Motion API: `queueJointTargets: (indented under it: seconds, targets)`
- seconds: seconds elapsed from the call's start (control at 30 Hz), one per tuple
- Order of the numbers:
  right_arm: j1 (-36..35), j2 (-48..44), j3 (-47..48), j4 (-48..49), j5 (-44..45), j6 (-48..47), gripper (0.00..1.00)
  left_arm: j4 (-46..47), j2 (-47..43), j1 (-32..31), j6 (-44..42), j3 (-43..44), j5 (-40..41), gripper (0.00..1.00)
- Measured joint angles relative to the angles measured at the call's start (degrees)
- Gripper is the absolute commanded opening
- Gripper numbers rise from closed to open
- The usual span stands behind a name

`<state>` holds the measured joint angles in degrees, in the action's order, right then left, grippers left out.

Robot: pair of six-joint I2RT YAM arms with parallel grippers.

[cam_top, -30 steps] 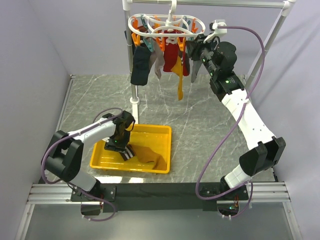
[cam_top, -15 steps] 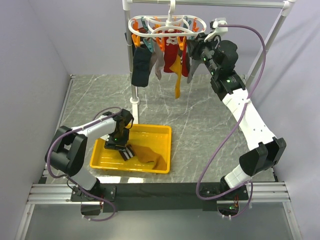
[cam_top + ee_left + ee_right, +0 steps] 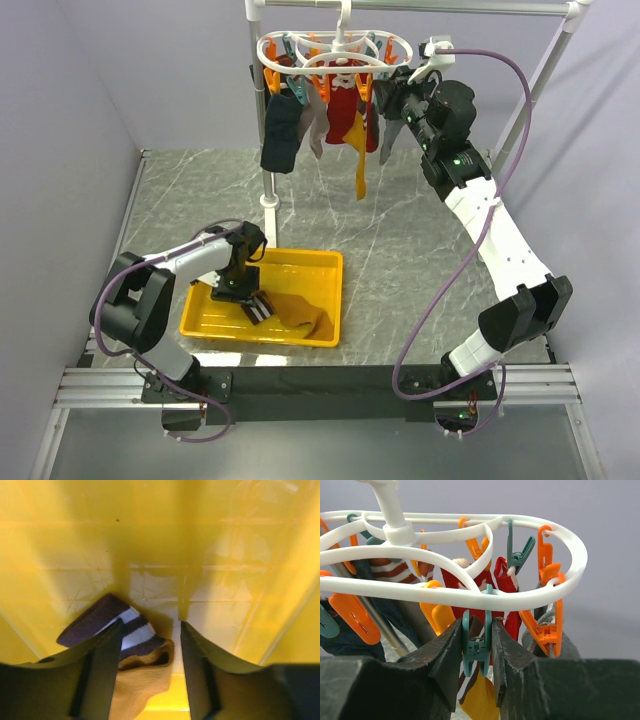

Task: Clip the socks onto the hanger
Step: Pick up the sock from the bin.

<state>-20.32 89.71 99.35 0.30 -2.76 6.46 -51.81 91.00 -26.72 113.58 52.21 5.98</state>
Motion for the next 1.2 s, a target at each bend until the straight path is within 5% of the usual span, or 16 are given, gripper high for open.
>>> queueJointTargets:
  seconds: [0.23, 0.47, 0.77, 1.0, 1.2]
  targets:
    - [0.00, 0.00, 0.00, -0.02, 0.15, -0.07, 0.03, 0.66, 0.42, 0.02, -0.07, -0.68, -3.43, 0.43]
    - [0.00, 0.00, 0.00, -0.04, 0.20, -0.42, 0.02, 1.20, 0.44, 0.00, -0.09, -0.79, -4.70, 0.01]
    - [0.02, 0.00, 0.09, -0.09, 0.44, -0.39, 0.02, 1.55, -1.18, -0.42, -3.89, 2.78, 7.13, 0.01]
    - [0.02, 0.00, 1.11, -0.83, 0.85, 0.55, 0.00, 13.79, -17.33, -3.72, -24.87, 6.49, 18.97, 0.00]
    - [0.02, 0.00, 1.70, -0.92, 1.29, 1.95, 0.00, 39.91, -35.17, -5.86, -54.34, -2.62, 13.92, 0.01]
